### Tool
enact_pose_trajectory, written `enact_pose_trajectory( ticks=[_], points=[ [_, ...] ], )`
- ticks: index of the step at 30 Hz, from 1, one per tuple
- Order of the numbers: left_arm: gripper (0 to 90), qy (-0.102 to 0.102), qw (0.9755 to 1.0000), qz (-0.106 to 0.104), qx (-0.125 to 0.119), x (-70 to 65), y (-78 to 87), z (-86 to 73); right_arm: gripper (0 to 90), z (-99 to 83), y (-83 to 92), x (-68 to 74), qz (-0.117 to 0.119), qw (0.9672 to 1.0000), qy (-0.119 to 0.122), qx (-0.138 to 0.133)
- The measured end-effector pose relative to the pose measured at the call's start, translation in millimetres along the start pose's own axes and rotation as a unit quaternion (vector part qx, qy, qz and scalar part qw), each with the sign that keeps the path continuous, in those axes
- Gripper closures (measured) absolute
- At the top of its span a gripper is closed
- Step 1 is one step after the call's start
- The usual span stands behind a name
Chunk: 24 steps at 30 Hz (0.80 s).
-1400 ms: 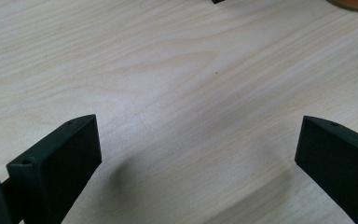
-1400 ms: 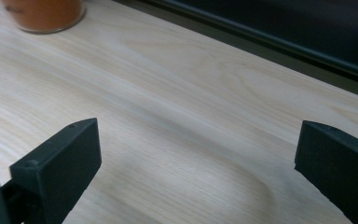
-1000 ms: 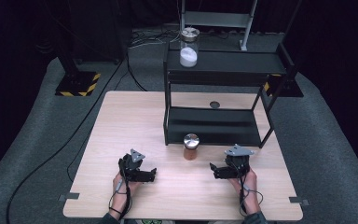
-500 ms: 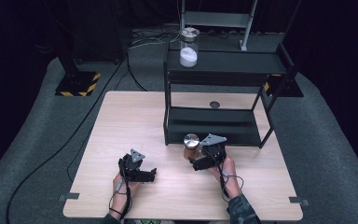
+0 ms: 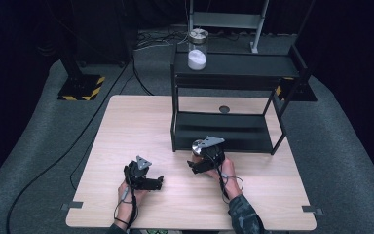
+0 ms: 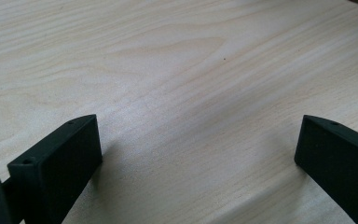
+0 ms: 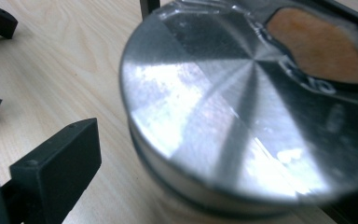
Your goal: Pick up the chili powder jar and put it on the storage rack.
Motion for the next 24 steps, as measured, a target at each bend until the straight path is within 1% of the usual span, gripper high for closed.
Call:
enact_pose_trajectory(
  ticks=[2, 4, 6, 7, 9, 12, 14, 15, 24],
  points=[
    [0.0, 0.000, 1.0000, -0.001, -0.001, -0.2, -0.1, -0.1, 1.6, -0.7, -2.9, 0.1, -0.005, 1.0000, -0.005, -0.004],
    [0.0, -0.001, 1.0000, -0.001, -0.001, -0.2, -0.1, -0.1, 8.1, -2.7, -3.3, -0.5, -0.008, 0.9998, -0.011, -0.014],
    [0.0, 0.000, 1.0000, -0.001, -0.001, -0.2, -0.1, -0.1, 14.2, -4.4, -2.5, -1.7, -0.004, 0.9996, -0.016, -0.021],
    [0.0, 0.000, 1.0000, -0.001, -0.001, -0.2, -0.1, -0.1, 17.9, -4.7, -1.7, -1.7, -0.006, 0.9996, -0.019, -0.022],
    [0.0, -0.001, 1.0000, -0.001, -0.001, -0.2, -0.1, -0.1, 21.5, -5.5, -0.9, -2.4, -0.005, 0.9995, -0.018, -0.026],
    [0.0, -0.001, 1.0000, -0.001, -0.001, -0.2, -0.1, -0.1, 27.2, -6.3, -1.0, -3.3, -0.002, 0.9995, -0.019, -0.023],
    [0.0, 0.000, 1.0000, -0.001, -0.001, -0.1, -0.1, -0.1, 28.9, -6.0, -1.5, -3.5, 0.001, 0.9996, -0.022, -0.017],
    [0.0, -0.001, 1.0000, -0.001, -0.001, -0.1, -0.1, -0.1, 30.7, -6.2, -1.1, -3.1, -0.002, 0.9997, -0.019, -0.018],
    [0.0, 0.000, 1.0000, -0.002, -0.001, -0.1, -0.2, -0.1, 31.1, -6.1, 0.7, -2.5, -0.001, 0.9997, -0.018, -0.014]
  ],
)
Point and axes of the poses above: each handheld gripper's, and its own axes: y roughly backward along the jaws, z roughly out of its top, x roughly to its left, the point moved 10 cm from there along -y, roughly forward along the jaws, and after that the axes turned 4 degrees about x, right-handed, at the moved point
